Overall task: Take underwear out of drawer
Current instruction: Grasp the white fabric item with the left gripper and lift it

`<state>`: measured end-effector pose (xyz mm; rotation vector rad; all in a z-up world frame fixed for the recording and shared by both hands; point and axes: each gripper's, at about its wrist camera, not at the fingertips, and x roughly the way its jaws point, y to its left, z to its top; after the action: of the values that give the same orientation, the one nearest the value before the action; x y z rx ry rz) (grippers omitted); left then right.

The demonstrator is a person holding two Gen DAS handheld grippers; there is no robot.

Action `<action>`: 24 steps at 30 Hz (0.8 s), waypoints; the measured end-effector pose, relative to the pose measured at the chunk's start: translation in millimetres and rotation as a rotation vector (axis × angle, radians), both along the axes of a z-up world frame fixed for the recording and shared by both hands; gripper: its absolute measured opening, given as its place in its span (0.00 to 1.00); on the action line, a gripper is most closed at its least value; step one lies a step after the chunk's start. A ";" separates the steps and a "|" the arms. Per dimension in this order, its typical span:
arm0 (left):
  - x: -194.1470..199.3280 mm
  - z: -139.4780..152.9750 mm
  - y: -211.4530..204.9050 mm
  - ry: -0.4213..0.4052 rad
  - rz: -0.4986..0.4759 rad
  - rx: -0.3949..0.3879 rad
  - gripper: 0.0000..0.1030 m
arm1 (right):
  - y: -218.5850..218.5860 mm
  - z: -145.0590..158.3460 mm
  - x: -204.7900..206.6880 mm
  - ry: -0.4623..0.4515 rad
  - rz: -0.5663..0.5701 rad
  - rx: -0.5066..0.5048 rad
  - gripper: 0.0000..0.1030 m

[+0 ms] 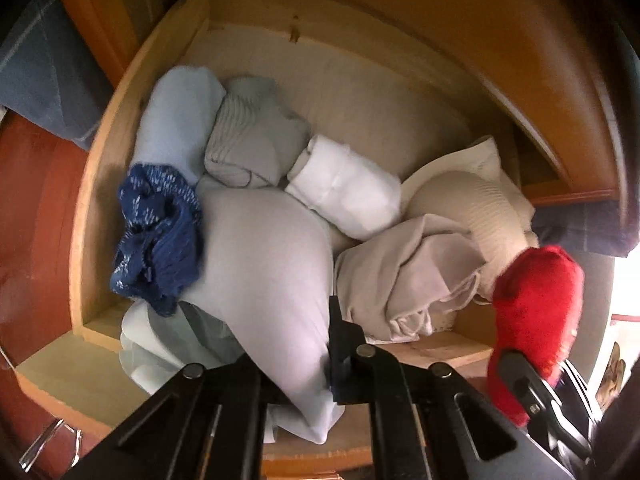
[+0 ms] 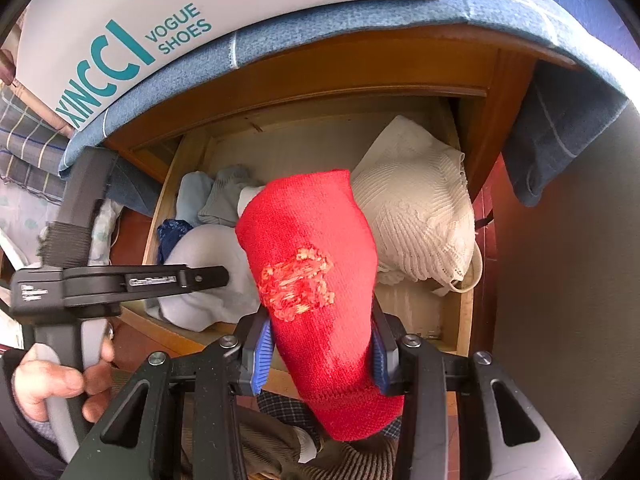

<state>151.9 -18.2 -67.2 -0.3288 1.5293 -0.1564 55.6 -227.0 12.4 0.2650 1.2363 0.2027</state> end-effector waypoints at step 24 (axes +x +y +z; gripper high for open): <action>-49.0 94.1 27.4 -0.240 -0.087 -0.011 0.07 | 11.3 -1.6 1.8 -0.003 0.010 -0.095 0.36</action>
<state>103.0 9.3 26.9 -0.2434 1.3059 -0.2638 57.3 -215.7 10.8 0.1765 1.2407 0.1527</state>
